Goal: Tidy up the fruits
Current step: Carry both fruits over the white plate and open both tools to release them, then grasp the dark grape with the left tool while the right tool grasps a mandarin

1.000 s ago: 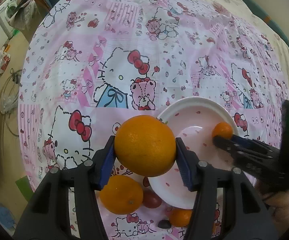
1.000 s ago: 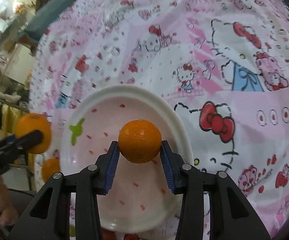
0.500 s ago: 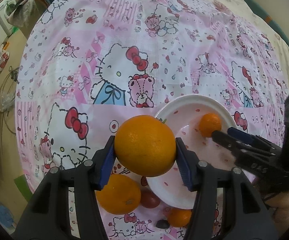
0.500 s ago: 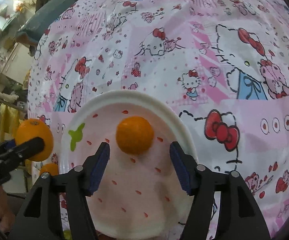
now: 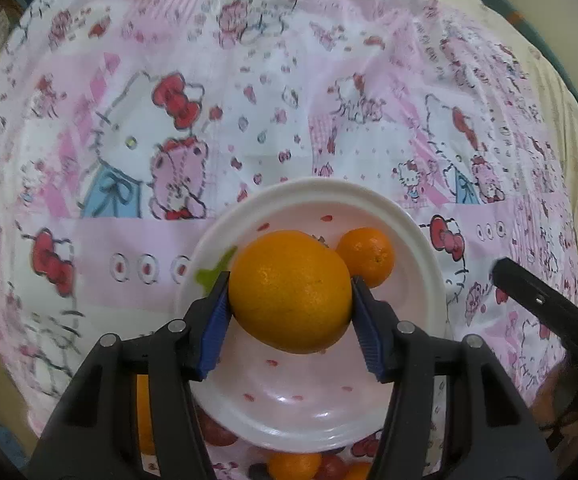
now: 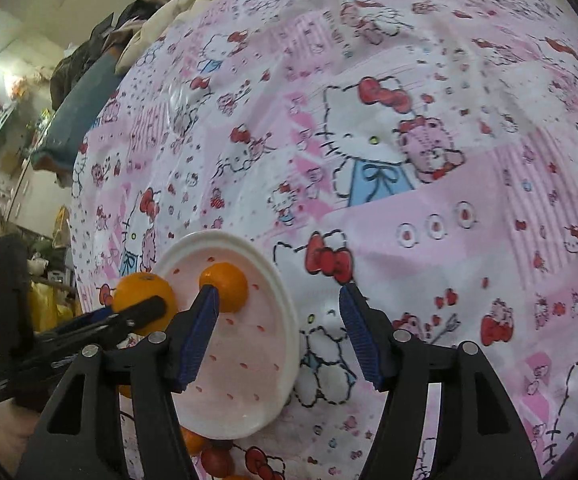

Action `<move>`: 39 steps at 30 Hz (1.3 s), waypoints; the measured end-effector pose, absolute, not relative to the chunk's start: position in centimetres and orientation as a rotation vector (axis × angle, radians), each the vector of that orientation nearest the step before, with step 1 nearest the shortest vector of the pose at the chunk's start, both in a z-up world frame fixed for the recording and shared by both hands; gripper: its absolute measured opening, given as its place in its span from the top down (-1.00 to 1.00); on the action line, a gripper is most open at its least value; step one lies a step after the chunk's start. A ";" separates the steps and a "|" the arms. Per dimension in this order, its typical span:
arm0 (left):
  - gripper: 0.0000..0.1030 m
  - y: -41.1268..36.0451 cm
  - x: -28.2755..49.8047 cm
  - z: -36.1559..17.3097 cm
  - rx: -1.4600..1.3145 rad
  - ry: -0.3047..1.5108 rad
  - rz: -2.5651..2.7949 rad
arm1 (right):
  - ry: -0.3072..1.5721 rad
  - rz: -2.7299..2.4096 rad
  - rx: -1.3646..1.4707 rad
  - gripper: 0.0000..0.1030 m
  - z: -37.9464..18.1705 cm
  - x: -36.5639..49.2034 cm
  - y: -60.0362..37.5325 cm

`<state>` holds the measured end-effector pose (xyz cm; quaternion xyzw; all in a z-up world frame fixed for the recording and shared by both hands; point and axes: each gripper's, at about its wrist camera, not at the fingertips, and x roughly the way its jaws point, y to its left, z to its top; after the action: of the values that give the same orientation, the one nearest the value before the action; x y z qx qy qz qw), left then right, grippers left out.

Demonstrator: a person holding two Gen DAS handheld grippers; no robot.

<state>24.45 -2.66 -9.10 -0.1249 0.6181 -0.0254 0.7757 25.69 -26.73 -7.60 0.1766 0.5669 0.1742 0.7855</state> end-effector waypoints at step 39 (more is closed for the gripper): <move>-0.62 1.8 14.8 -4.5 -0.241 1.289 -0.011 | 1.201 0.409 0.386 -0.26 -4.6 19.7 -26.5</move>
<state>14.77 1.80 -4.52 -0.1119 0.5995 -0.0050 0.7925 19.73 -26.48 -4.62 0.1790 0.5576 0.1897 0.7881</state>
